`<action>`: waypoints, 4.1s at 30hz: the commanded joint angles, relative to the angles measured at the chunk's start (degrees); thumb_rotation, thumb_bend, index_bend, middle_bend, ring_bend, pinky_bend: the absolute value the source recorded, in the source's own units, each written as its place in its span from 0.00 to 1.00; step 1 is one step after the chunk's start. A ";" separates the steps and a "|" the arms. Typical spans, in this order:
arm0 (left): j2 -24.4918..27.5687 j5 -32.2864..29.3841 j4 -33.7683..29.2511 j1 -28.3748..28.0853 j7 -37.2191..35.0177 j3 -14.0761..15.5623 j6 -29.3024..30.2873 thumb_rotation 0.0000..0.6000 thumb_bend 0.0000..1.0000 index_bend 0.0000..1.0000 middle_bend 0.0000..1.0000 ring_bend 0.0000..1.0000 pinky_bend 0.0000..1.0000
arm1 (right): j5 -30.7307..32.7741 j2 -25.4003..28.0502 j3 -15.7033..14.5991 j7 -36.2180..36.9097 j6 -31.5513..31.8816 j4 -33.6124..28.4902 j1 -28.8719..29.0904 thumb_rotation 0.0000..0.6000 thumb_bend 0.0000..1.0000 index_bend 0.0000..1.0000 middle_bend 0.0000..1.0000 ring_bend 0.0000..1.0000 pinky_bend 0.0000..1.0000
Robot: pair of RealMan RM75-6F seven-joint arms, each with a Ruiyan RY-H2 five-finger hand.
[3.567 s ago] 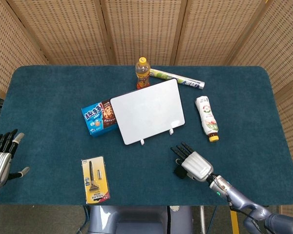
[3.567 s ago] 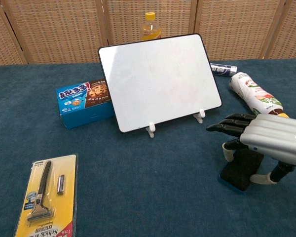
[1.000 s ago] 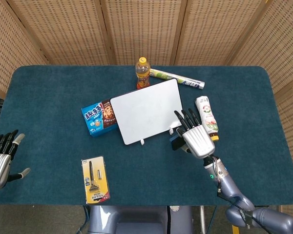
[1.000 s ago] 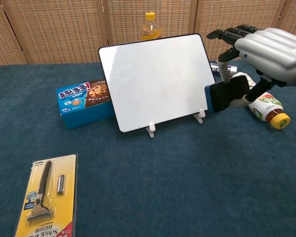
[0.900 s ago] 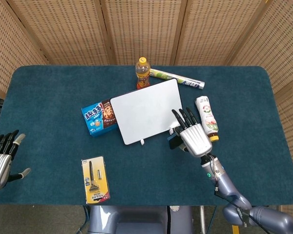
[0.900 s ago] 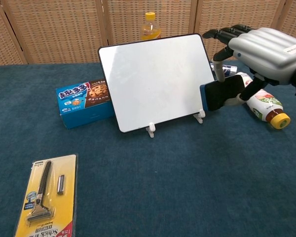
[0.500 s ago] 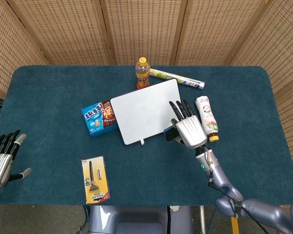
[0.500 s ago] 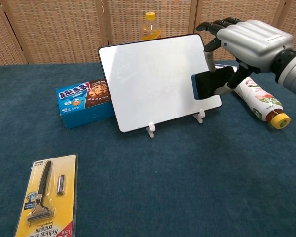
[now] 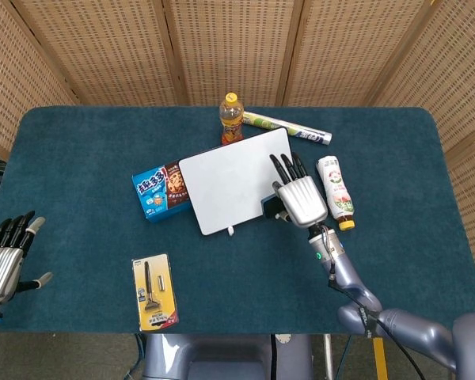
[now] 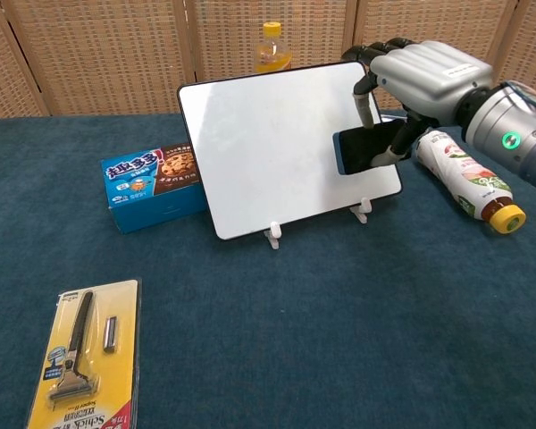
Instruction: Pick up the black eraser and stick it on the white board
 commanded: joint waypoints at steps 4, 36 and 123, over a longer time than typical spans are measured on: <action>-0.01 -0.31 0.30 -0.17 -0.50 -0.02 -0.40 1.00 0.12 0.00 0.00 0.00 0.00 | 1.60 -2.45 0.98 0.36 -1.38 3.57 2.60 1.00 0.13 0.57 0.06 0.00 0.02; -0.16 -2.43 2.16 -1.72 -3.27 -0.26 -4.17 1.00 0.13 0.00 0.00 0.00 0.00 | 5.50 -11.46 2.50 4.12 -5.95 17.23 11.29 1.00 0.13 0.57 0.06 0.00 0.02; -2.30 -1.12 1.87 -1.05 0.35 -0.27 -0.01 1.00 0.13 0.00 0.00 0.00 0.00 | -6.24 16.34 -15.36 18.12 28.18 -6.39 -22.75 1.00 0.09 0.08 0.00 0.00 0.00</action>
